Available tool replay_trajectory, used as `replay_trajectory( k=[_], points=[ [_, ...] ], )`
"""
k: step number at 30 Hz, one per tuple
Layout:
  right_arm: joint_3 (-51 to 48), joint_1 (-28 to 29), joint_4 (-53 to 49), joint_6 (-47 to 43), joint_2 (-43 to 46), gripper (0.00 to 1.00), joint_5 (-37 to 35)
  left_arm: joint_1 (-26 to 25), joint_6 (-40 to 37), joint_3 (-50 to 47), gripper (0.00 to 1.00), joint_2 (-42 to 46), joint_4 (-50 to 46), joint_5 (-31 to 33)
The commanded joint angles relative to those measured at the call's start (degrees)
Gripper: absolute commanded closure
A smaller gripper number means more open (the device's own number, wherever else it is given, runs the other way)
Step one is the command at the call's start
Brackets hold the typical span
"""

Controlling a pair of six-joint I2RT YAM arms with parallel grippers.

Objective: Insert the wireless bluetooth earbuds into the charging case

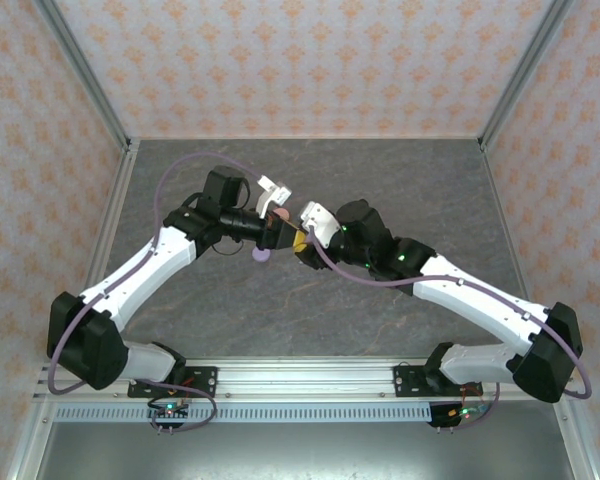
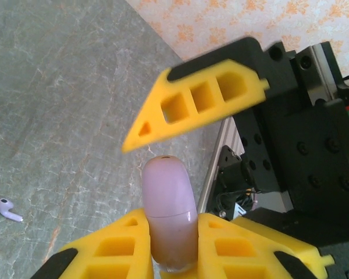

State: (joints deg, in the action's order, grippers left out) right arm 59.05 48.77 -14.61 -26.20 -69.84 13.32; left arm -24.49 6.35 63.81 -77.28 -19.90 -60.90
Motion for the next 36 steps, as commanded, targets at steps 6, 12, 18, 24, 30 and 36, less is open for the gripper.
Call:
replay_trajectory(
  k=[6, 12, 18, 24, 30, 36],
  points=[
    [0.42, -2.28, 0.63, 4.05, 6.71, 0.1, 4.04, -0.32, 1.43, -5.36, 0.86, 7.95, 11.32, 9.05],
    [-2.17, -9.93, 3.46, 9.62, 11.6, 0.03, 18.47, -0.36, 2.89, -9.05, 0.87, 11.67, 19.63, 10.89],
    [-4.45, -17.3, 14.58, 22.28, 11.41, 0.06, 32.56, -0.41, 4.25, -13.74, 0.88, 16.0, 28.23, 11.75],
    [-2.39, -17.35, 19.67, 26.97, 6.55, 0.1, 35.9, -1.64, 3.75, -16.26, 0.88, 18.95, 32.53, 12.66],
    [0.38, -17.35, 19.94, 28.08, 2.35, 0.14, 35.32, -2.39, 2.12, -16.24, 0.89, 20.06, 31.11, 12.65],
    [2.18, -17.32, 20.26, 28.73, 0.05, 0.15, 34.38, -2.58, 0.73, -16.03, 0.89, 20.23, 29.5, 12.57]
  ],
)
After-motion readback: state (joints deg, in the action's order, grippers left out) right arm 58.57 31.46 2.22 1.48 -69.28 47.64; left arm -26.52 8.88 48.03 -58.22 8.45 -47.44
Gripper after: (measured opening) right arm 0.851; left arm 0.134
